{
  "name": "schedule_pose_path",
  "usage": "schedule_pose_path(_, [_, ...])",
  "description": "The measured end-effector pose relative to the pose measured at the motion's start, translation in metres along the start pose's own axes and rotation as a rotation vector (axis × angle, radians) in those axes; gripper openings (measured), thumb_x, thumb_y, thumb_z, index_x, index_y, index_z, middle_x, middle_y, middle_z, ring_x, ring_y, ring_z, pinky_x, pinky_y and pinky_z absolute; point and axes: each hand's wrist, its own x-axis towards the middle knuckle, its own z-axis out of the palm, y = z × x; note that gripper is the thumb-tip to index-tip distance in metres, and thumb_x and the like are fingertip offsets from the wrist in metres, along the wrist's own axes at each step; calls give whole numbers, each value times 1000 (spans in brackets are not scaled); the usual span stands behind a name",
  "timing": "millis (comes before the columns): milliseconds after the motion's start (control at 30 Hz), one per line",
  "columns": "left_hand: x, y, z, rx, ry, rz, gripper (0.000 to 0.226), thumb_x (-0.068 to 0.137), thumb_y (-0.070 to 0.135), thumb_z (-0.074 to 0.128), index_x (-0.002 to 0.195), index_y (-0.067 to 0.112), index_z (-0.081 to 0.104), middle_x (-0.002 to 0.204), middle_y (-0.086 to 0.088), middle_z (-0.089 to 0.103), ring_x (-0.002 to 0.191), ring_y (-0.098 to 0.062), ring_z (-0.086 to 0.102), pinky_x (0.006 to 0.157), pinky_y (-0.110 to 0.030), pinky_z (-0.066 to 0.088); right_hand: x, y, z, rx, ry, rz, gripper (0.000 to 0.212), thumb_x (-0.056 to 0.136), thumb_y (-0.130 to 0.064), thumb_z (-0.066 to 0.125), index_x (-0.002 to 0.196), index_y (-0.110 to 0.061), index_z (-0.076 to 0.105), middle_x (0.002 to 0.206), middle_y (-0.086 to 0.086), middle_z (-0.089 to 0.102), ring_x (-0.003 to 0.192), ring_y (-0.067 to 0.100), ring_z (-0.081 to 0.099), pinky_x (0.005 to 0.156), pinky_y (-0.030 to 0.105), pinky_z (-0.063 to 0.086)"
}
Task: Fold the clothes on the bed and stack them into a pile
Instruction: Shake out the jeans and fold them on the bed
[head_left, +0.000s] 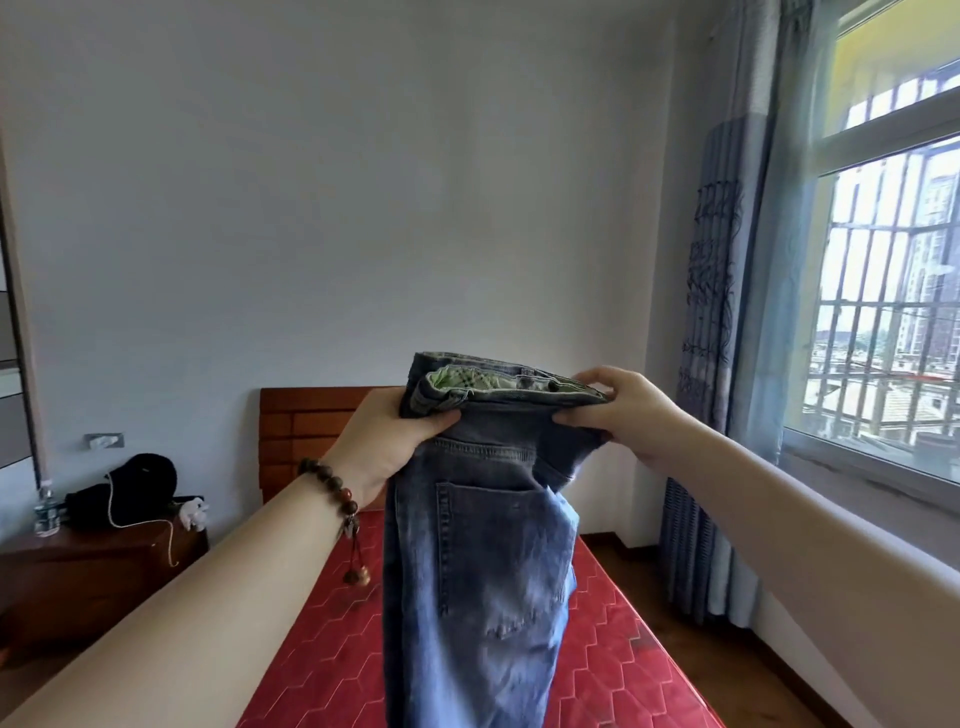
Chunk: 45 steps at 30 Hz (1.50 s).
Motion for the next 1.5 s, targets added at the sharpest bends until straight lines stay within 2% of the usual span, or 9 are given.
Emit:
schedule_pose_path(133, [3, -2, 0, -102, 56, -30, 32, 55, 37, 82, 84, 24, 78, 95, 0, 76, 91, -16, 71, 83, -31, 54, 5, -9, -4, -20, 222, -118, 68, 47, -41, 91, 107, -40, 59, 91, 0, 67, 77, 13, 66, 56, 21, 54])
schedule_pose_path(233, [12, 3, 3, -188, 65, -75, 25, 56, 27, 82, 79, 17, 78, 91, -4, 76, 86, -19, 72, 79, -29, 55, -1, 5, 6, 233, 197, -136, 91, 36, -52, 94, 118, -39, 57, 103, -2, 68, 89, 11, 69, 74, 25, 57])
schedule_pose_path(333, [9, -4, 10, -246, 69, -80, 16, 60, 20, 79, 76, 18, 79, 87, -4, 76, 81, -18, 72, 71, -25, 55, -14, 28, 11, 329, -37, -28, 63, 45, -26, 94, 102, -13, 71, 106, 12, 73, 93, 21, 71, 85, 36, 58])
schedule_pose_path(467, [3, -13, 15, -327, 40, -122, 21, 58, 23, 81, 78, 20, 79, 90, -5, 76, 83, -19, 72, 71, -29, 56, -7, 34, -2, 242, 70, -72, 28, 60, -8, 88, 85, -17, 78, 94, 6, 76, 91, 23, 72, 89, 43, 56])
schedule_pose_path(667, [12, -1, 20, -393, 4, -186, 23, 60, 21, 80, 81, 12, 78, 94, -12, 75, 87, -25, 72, 72, -33, 58, -18, 57, 12, 254, 8, -68, 48, 59, -20, 90, 103, -17, 71, 103, 0, 75, 100, 18, 70, 86, 31, 55])
schedule_pose_path(1033, [20, 2, 23, -443, 154, -158, 18, 64, 15, 77, 81, 10, 72, 80, -7, 75, 74, -21, 72, 67, -33, 58, -46, 102, 15, 185, -123, 75, 30, 68, -6, 82, 96, -8, 73, 101, 14, 74, 95, 29, 70, 83, 36, 58])
schedule_pose_path(1167, [20, -5, 17, -450, 210, -141, 7, 78, 9, 73, 85, 11, 72, 82, -5, 76, 78, -21, 72, 68, -33, 59, -42, 105, -4, 301, 105, 28, 14, 76, -6, 77, 90, -5, 73, 96, 20, 73, 86, 30, 68, 84, 46, 57])
schedule_pose_path(1333, [22, -5, 18, -439, 239, -135, 9, 82, 6, 71, 89, 11, 71, 85, -4, 75, 83, -22, 71, 67, -30, 57, -59, 131, 0, -197, -135, 66, 23, 79, -9, 78, 95, 5, 69, 93, 18, 72, 82, 15, 59, 86, 48, 52])
schedule_pose_path(1500, [19, -4, 34, -515, 222, -158, 9, 83, 7, 70, 92, 10, 70, 86, -5, 76, 80, -20, 73, 64, -30, 58, -62, 145, -9, -33, 99, 88, 22, 85, -16, 73, 90, 3, 66, 81, 14, 69, 75, 18, 59, 72, 40, 52])
